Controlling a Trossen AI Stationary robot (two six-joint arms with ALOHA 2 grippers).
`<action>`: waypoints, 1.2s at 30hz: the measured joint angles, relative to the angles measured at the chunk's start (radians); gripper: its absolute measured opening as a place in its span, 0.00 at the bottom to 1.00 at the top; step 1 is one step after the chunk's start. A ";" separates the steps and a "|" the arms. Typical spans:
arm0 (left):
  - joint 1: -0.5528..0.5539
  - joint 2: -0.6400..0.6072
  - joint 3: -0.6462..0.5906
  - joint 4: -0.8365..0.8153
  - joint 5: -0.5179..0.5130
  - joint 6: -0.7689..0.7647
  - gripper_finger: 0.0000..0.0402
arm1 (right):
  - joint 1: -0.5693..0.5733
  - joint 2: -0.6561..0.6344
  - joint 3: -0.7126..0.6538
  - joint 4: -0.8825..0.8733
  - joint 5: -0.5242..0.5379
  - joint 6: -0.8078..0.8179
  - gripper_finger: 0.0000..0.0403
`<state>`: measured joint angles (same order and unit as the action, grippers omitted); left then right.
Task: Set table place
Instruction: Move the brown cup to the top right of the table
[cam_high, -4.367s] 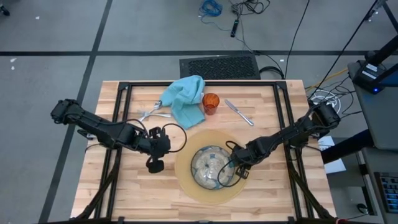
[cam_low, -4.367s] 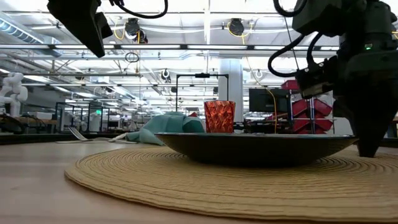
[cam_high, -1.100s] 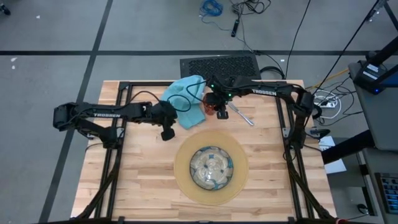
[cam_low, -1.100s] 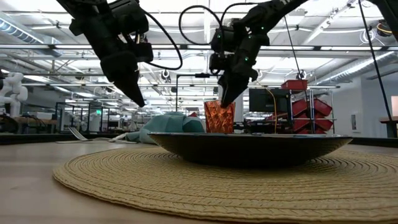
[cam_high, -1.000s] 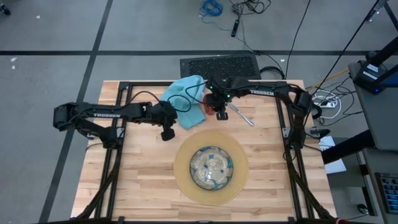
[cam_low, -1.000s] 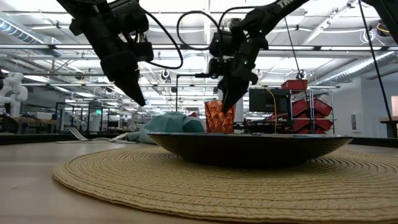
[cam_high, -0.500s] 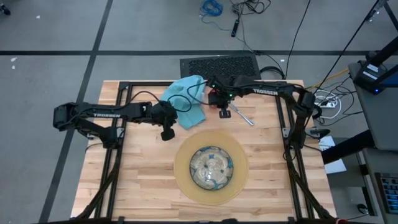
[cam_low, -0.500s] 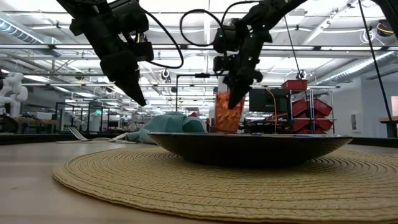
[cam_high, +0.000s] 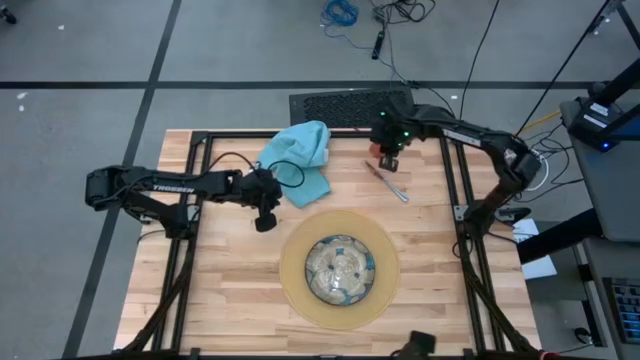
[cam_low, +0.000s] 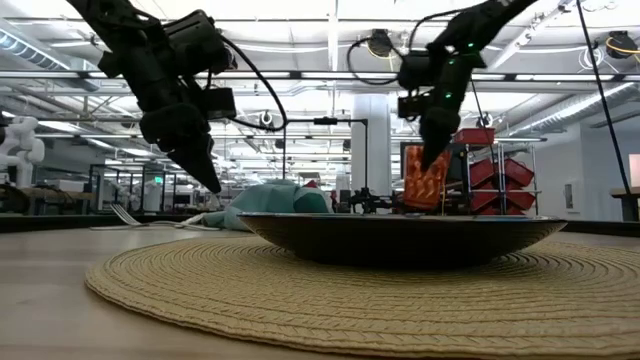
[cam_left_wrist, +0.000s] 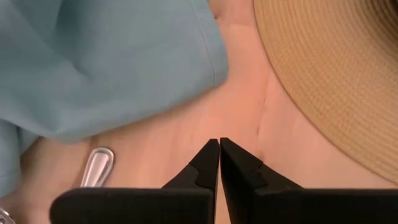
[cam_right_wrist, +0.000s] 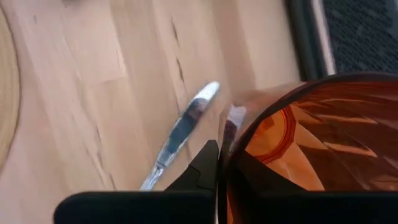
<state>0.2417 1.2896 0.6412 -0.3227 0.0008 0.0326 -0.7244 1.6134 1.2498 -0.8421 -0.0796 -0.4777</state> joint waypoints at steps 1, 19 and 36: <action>0.000 0.000 0.000 0.005 0.000 0.000 0.00 | -0.015 -0.019 -0.018 0.001 -0.002 0.004 0.00; -0.002 0.000 0.000 0.039 0.055 0.000 0.00 | -0.219 -0.175 -0.272 0.003 0.004 0.048 0.00; -0.017 0.000 0.000 0.038 0.064 -0.008 0.00 | -0.304 -0.182 -0.272 -0.021 -0.004 0.125 0.15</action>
<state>0.2242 1.2896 0.6411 -0.2852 0.0646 0.0246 -1.0283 1.4313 0.9779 -0.8635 -0.0836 -0.3522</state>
